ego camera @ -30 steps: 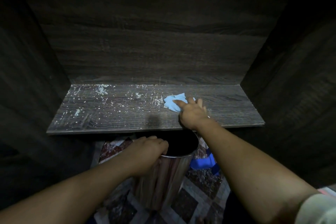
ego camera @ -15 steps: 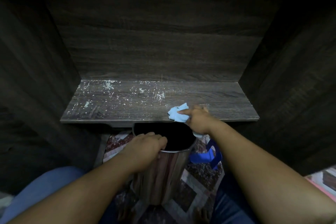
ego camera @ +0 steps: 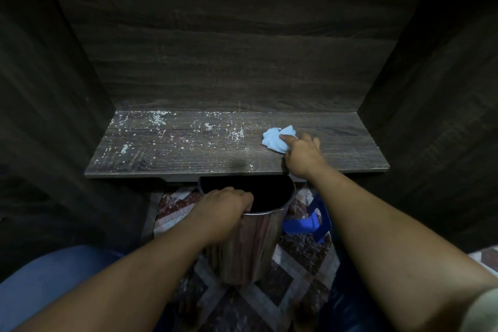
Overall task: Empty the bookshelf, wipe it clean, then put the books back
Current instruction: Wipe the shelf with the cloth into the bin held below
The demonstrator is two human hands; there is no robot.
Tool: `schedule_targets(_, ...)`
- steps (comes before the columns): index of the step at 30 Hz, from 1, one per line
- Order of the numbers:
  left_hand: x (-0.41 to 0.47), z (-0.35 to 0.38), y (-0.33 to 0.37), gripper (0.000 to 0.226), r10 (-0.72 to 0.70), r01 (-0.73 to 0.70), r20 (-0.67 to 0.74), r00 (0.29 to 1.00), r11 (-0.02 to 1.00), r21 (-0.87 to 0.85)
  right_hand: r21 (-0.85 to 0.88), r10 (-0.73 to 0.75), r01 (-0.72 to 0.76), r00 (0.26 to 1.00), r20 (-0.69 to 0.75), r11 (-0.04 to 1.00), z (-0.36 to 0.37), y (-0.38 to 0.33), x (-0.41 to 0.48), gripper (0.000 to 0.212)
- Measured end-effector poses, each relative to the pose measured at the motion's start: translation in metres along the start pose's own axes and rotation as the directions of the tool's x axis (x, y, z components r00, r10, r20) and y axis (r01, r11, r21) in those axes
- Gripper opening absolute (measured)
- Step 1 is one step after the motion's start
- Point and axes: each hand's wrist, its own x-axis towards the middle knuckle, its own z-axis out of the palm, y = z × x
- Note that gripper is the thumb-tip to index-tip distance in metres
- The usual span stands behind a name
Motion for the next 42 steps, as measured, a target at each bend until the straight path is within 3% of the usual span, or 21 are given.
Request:
schedule_targets(9, -0.008, 0.007, 0.007, 0.024, 0.013, -0.014, 0.039, 0.999, 0.999, 0.036, -0.079, -0.164, 0.171, 0.982, 0.094, 0.982, 0.015, -0.025, 0.004, 0.06)
schedule_targets(24, -0.002, 0.003, 0.017, 0.022, 0.037, -0.037, 0.03, 0.999, 0.999, 0.013, 0.004, -0.344, 0.361, 0.887, 0.308, 0.933, -0.001, -0.034, -0.031, 0.05)
schedule_targets(29, -0.001, 0.003, 0.017, 0.023, 0.037, -0.038, 0.03, 0.999, 0.999, 0.014, 0.2, -0.255, 0.19, 0.888, 0.383, 0.961, -0.026, -0.025, -0.031, 0.048)
schedule_targets(34, -0.002, 0.005, 0.014, 0.023, 0.041, -0.041, 0.032, 0.999, 0.999, -0.003, 0.368, -0.105, 0.056, 0.988, 0.115, 0.928, -0.044, -0.002, -0.017, 0.044)
schedule_targets(38, -0.002, 0.008, 0.012, 0.022, 0.04, -0.04, 0.025, 0.999, 0.999, -0.012, 0.111, 0.13, -0.125, 0.991, -0.04, 0.986, -0.034, 0.024, -0.002, 0.052)
schedule_targets(42, -0.003, 0.009, 0.011, 0.021, 0.036, -0.036, 0.011, 0.999, 0.999, -0.012, 0.001, 0.234, -0.234, 0.972, 0.005, 0.972, -0.017, 0.026, -0.008, 0.062)
